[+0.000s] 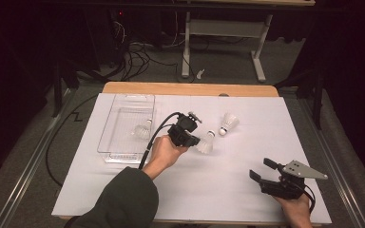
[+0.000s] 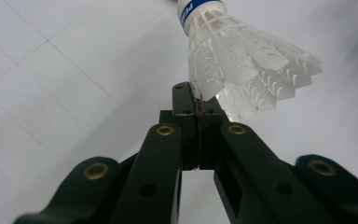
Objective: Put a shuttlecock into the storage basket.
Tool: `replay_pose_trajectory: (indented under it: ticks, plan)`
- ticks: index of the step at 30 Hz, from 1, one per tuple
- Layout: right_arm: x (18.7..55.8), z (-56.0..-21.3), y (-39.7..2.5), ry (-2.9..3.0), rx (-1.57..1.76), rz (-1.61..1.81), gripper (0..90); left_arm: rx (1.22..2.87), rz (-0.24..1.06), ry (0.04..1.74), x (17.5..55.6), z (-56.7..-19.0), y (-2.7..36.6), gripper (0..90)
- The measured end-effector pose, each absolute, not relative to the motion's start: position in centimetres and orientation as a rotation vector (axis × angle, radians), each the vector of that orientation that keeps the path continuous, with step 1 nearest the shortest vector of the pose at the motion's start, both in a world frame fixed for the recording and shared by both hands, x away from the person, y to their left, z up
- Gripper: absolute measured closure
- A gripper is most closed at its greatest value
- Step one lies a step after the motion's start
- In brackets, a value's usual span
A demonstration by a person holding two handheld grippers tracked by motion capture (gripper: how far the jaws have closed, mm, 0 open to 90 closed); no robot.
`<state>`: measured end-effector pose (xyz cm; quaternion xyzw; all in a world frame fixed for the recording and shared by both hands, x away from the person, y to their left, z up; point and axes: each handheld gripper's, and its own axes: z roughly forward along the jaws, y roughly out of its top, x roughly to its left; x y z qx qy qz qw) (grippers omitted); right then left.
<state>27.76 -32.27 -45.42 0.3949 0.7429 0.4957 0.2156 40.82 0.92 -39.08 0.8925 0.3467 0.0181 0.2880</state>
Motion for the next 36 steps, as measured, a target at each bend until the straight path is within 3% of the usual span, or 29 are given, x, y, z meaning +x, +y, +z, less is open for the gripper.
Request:
replay_pose_trajectory:
  ticks: [36]
  plan:
    - [27.8, -45.4, -32.2, 2.061, 1.096, 1.371, 24.5, 2.342, 0.079, 0.966, 40.1, -37.4, 4.7, 89.9]
